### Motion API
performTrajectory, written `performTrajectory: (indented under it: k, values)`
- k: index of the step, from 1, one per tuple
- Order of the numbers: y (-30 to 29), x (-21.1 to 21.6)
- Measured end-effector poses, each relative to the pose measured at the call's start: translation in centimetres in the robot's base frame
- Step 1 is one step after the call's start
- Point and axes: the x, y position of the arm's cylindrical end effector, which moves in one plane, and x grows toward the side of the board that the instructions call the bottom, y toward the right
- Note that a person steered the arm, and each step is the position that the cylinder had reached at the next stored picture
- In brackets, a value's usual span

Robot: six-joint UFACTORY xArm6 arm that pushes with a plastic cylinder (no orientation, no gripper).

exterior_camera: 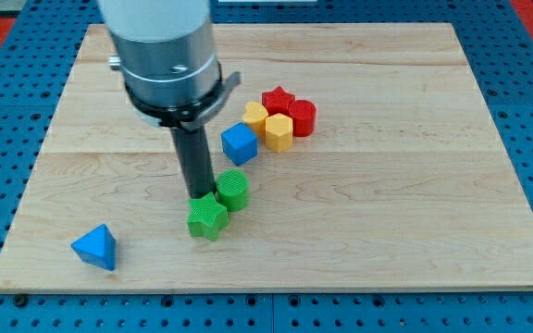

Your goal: Separate the green star from the green circle

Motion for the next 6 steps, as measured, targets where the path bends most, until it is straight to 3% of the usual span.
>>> performTrajectory:
  k: [2,3,4,6]
  values:
    - [-4.2,1.4]
    - [-3.2,3.9]
    - [1.7,4.4]
    - [8.1,-0.8]
